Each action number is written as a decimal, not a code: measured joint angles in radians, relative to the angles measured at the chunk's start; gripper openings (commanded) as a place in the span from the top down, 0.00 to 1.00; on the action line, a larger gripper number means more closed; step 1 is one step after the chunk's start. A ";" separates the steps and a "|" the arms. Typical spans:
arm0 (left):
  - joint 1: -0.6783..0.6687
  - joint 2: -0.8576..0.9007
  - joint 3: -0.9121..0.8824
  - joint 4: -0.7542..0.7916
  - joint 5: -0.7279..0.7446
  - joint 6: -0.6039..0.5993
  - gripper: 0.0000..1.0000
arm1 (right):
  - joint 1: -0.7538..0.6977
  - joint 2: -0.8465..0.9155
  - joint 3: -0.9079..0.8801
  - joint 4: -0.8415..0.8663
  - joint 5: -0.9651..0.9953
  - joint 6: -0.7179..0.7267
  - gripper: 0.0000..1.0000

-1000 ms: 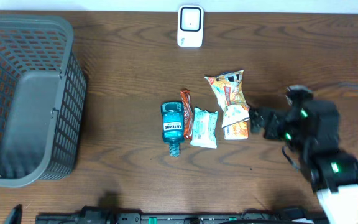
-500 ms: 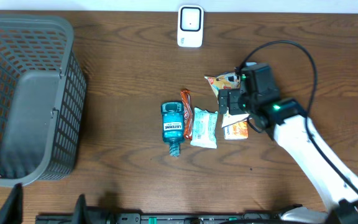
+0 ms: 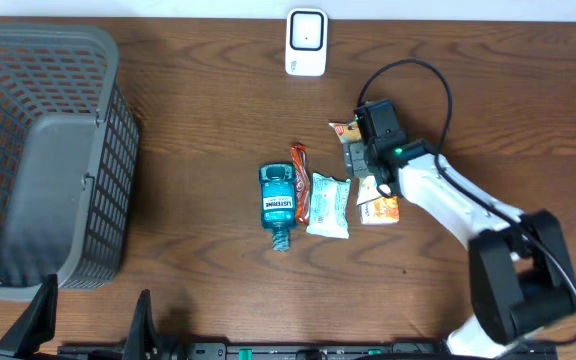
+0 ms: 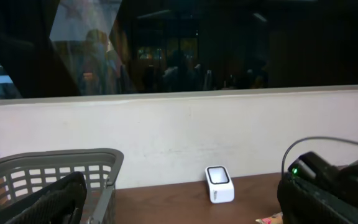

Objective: Scan the item barcode
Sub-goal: 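Reach the right gripper to the yellow bag and grasp it, then lift the yellow bag with the right gripper and raise it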

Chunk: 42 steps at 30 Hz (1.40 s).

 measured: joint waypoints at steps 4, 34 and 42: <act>0.000 0.000 0.000 0.001 0.000 0.002 0.02 | -0.016 0.075 0.000 -0.026 -0.034 -0.018 0.48; 0.000 0.000 0.000 0.003 -0.004 0.002 0.02 | -0.187 -0.105 0.399 -0.922 -1.135 0.111 0.99; 0.000 0.000 0.000 0.003 -0.005 0.002 0.02 | -0.187 -0.105 0.399 -1.172 -1.212 0.534 0.99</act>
